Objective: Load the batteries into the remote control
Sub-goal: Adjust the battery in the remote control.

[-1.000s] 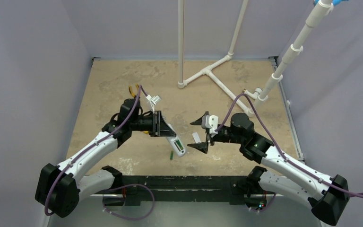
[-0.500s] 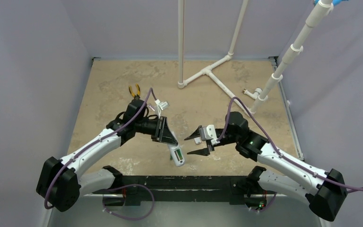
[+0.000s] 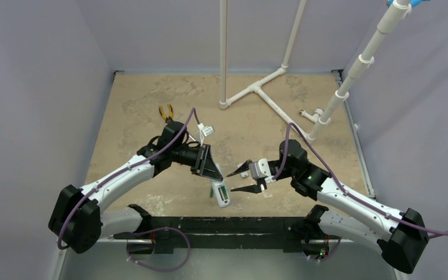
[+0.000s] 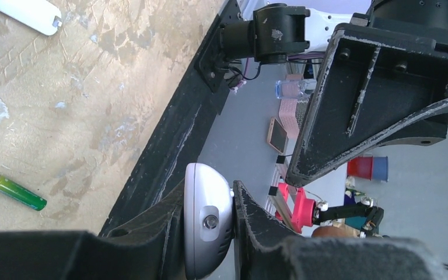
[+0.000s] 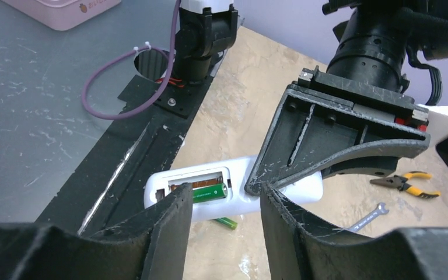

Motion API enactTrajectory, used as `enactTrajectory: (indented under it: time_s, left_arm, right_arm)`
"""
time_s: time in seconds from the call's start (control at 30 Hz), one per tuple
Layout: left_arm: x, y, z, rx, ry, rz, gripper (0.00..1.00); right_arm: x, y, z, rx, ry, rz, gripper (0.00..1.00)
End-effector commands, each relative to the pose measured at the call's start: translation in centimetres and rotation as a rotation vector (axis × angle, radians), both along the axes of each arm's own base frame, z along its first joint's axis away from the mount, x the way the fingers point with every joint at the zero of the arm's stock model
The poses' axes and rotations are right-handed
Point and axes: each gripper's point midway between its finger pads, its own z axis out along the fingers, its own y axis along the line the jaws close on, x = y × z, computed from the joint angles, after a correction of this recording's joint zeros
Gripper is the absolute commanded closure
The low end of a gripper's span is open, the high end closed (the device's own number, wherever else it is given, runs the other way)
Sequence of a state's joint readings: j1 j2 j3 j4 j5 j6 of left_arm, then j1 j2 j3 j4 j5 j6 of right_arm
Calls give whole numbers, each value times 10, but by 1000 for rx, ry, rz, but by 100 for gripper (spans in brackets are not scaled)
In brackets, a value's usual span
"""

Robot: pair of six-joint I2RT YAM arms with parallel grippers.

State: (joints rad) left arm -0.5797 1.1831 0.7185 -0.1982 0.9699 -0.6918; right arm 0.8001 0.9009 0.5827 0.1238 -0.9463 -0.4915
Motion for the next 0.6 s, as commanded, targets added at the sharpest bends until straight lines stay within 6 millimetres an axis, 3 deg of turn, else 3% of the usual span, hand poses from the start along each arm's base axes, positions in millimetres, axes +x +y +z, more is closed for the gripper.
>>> enactTrajectory:
  time_s: [0.0,0.57]
  left_arm:
    - [3,-10,28,-81,-64,-48,100]
    - [4,-14,35,-108,-58,-51,100]
  right_arm:
    - [-9,2,9,41,-39,67,57]
    - [-4,12,-5,26,-16,38,63]
